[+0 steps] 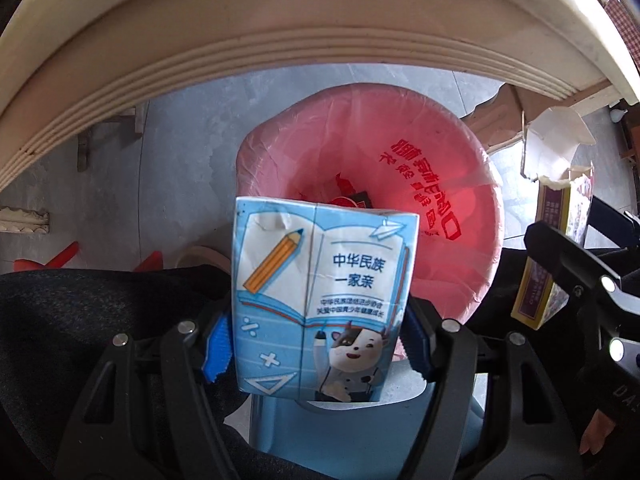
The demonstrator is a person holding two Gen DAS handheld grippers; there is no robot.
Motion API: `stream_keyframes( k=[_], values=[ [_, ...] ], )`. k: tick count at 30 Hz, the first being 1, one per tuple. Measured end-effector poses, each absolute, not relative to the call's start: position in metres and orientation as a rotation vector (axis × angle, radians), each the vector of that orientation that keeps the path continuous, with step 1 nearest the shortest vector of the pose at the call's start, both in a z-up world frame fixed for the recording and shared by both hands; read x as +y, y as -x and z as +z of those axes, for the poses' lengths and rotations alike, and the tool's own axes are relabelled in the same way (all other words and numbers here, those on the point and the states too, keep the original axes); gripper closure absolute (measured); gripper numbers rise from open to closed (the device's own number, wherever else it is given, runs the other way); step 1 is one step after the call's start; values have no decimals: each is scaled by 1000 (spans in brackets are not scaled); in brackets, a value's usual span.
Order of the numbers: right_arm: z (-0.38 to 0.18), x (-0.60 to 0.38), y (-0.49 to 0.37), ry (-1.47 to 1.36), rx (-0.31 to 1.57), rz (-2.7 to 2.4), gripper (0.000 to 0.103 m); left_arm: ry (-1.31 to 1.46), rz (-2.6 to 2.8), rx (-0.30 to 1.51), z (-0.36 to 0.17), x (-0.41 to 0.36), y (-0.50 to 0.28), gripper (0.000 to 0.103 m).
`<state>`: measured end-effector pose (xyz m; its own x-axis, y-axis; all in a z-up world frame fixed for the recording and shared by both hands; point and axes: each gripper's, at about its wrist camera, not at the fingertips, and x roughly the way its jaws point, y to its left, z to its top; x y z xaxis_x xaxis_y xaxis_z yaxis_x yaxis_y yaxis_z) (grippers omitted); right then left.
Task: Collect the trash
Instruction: 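Carry blue carton with left tool while right tool carries purple box over pink bin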
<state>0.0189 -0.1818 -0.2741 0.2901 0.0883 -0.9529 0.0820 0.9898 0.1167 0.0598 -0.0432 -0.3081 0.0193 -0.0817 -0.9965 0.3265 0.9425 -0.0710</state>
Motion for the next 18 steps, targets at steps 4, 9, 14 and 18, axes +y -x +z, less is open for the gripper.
stream_keyframes(
  k=[4,9,14,18],
  values=[
    [-291,-181,-25,-167,1312,14,36,-173,-308,1556,-320,-42,-65,36],
    [-312,-181,-34,-188,1352,13,36,-171,-309,1607,-341,-47,-69,36],
    [-327,-187,-41,-201,1379,13,35,-180,-299,1630,-357,-50,-74,36],
    [-338,-184,-43,-175,1397,19,35,-154,-283,1672,-368,-47,-79,36]
  ],
)
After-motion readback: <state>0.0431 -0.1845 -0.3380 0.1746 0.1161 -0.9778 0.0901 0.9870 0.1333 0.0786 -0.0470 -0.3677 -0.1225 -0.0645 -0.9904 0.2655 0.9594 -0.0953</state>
